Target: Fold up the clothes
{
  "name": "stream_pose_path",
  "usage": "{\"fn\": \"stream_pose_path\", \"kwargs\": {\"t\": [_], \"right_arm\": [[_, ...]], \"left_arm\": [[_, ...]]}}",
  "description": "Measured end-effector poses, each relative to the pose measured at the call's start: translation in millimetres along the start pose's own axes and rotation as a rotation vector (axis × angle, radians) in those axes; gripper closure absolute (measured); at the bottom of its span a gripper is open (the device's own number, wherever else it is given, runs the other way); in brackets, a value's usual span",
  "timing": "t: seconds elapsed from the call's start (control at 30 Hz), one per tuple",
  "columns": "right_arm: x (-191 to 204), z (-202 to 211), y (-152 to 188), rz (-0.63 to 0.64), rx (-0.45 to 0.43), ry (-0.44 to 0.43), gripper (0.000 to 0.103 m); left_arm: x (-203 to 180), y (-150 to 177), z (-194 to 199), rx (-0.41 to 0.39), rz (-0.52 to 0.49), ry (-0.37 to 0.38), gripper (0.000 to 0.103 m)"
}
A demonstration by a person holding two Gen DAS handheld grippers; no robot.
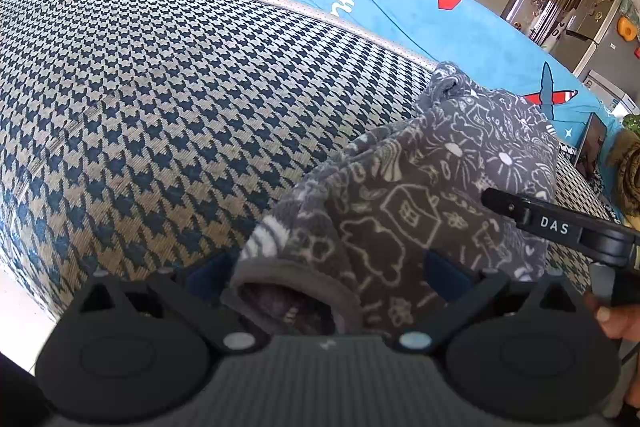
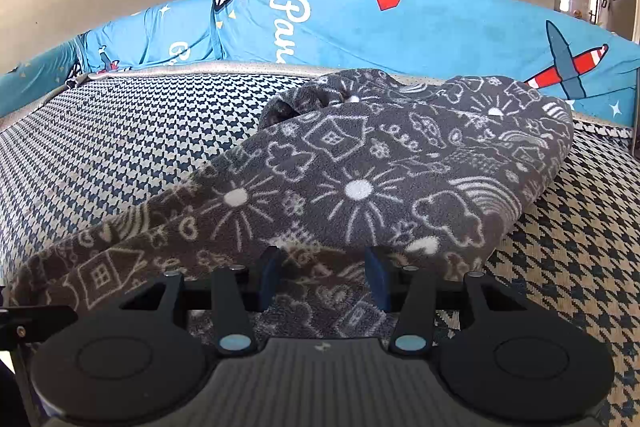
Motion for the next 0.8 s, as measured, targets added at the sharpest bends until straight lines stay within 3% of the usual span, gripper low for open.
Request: {"fn": "stream_pose_path", "kwargs": {"t": [0.43, 0.67, 0.8], "right_arm": [[22.3, 41.9, 27.7, -0.025, -0.002, -0.037, 0.056], [53.7, 72.4, 47.7, 0.027, -0.006, -0.148, 0.051], [82.5, 91.2, 59.7, 0.124, -0.032, -0.21, 0.05]], "left_arm": [[9.2, -0.8, 2.6, -0.005, 0.05, 0.022, 0.0], [12.7, -1.9, 4.0, -0.005, 0.066, 0.041, 0.0], [10.9, -1.8, 4.3, 0.001, 0.072, 0.058, 0.0]]}}
Point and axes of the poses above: each gripper's, at about its wrist camera, not at the fingertips, and z roughly against the way its jaws point, x to its left, y to its underside, the point moved 8 cm from there along -z, roughly the way its jaws point, and after that the axes turned 1 degree about z, right-handed, at the moved point
